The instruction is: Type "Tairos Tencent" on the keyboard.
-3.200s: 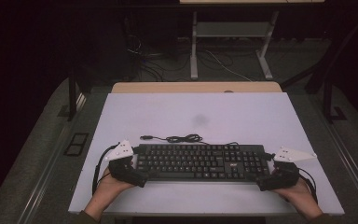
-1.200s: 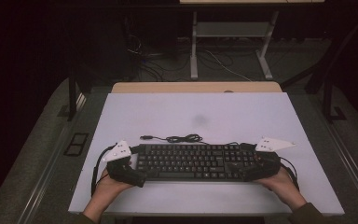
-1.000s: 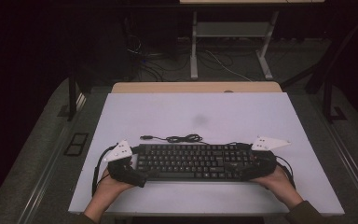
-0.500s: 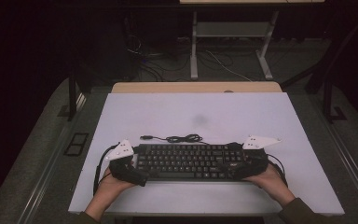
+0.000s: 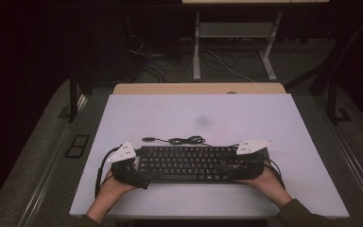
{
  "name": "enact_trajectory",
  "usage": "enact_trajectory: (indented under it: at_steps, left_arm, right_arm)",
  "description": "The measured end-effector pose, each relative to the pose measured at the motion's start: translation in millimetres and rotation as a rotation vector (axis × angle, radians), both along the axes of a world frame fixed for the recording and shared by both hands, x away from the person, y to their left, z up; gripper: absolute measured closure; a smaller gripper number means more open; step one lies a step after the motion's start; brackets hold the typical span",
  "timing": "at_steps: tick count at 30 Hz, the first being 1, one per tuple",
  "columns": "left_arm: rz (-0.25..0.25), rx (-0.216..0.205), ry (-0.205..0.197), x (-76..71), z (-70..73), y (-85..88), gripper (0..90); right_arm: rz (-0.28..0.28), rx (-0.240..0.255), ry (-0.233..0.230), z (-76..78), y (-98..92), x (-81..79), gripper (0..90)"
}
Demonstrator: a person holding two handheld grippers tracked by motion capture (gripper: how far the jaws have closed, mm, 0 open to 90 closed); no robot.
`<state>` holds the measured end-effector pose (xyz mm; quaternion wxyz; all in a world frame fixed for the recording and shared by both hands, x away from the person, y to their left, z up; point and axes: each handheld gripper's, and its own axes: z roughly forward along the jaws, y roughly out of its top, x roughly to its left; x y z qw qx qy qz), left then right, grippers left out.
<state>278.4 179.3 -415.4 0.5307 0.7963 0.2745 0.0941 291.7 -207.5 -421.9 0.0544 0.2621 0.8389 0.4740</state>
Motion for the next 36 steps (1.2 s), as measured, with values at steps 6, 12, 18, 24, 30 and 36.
enact_trajectory:
  at_steps: [6, 12, 18, 24, 30, 36]
  left_arm:
    - [0.001, 0.0, 0.001, 0.0, -0.3, 0.5, 0.0]
    - [0.0, 0.004, 0.0, 0.3, -0.4, -0.1, 0.0]
    - [0.001, 0.005, 0.0, 0.4, -0.3, -0.3, 0.0]
    - [0.001, 0.009, -0.002, 0.8, -0.2, -0.6, 0.0]
    - [0.005, 0.018, -0.011, 2.8, 0.2, -1.3, 0.0]
    - [0.012, 0.025, -0.018, 5.5, 1.6, -1.9, 0.0]
  right_arm:
    - [0.029, -0.045, 0.015, -4.4, -0.3, 0.0, 68.6]
    - [0.036, -0.083, 0.034, -7.8, -0.7, 0.9, 84.2]
    - [0.037, -0.116, 0.047, -11.3, -0.4, 2.6, 89.1]
    - [0.036, -0.129, 0.055, -14.1, -0.6, 3.7, 89.1]
    - [0.037, -0.138, 0.057, -15.0, -0.4, 3.9, 89.1]
    - [0.048, -0.151, 0.054, -17.2, 0.7, 3.8, 89.2]
